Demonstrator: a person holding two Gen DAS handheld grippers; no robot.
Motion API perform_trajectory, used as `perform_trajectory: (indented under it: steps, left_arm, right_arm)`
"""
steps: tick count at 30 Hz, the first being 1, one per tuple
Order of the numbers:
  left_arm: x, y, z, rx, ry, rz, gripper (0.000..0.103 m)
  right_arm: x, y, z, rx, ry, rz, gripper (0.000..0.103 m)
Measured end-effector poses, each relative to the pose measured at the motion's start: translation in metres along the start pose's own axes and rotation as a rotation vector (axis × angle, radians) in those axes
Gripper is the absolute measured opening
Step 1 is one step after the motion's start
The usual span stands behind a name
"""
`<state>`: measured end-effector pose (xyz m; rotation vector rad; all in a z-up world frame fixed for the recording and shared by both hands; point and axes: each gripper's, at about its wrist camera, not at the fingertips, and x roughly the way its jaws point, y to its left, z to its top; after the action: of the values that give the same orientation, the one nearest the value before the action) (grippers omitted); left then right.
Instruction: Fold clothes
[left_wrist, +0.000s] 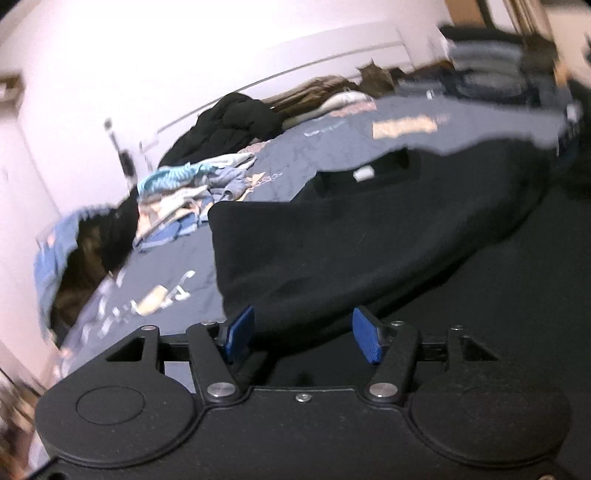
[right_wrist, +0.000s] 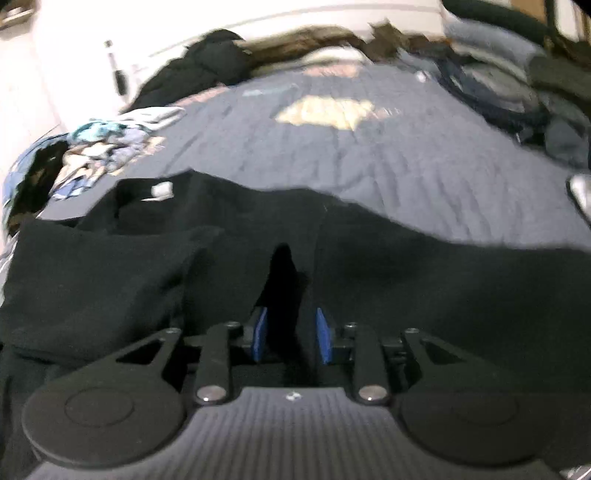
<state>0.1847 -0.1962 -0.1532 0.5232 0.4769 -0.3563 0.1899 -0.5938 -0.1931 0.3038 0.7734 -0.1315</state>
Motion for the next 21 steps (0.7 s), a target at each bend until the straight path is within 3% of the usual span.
perform_trajectory:
  steps: [9,10,11,13,15,18,20,21]
  left_arm:
    - [0.042,-0.006,-0.027,0.254,0.008,0.099,0.059]
    - [0.046,-0.007,-0.030,0.282,0.008,0.110,0.051]
    - [0.051,-0.008,-0.033,0.310,0.009,0.121,0.034]
    - [0.058,-0.006,-0.039,0.353,0.012,0.143,0.024]
    - [0.056,0.012,-0.040,0.318,0.019,0.164,0.025]
    - [0.052,0.040,-0.042,0.266,0.029,0.195,0.027]
    - [0.056,0.051,-0.049,0.243,0.072,0.196,0.041]
    - [0.059,0.053,-0.053,0.235,0.093,0.191,0.042]
  right_arm:
    - [0.018,0.005,-0.003,0.031,-0.012,-0.029,0.028]
    - [0.019,0.007,-0.003,0.029,-0.014,-0.033,0.028]
    - [0.020,0.008,-0.003,0.027,-0.017,-0.037,0.026]
    - [0.018,0.010,-0.003,0.029,-0.028,-0.032,0.012]
    - [0.013,0.010,-0.004,0.035,-0.042,-0.022,0.000]
    - [0.004,0.018,-0.003,0.045,-0.064,0.037,0.000]
    - [-0.001,0.030,-0.002,0.017,-0.077,0.049,0.000]
    - [-0.001,0.035,-0.002,0.004,-0.074,0.047,0.000]
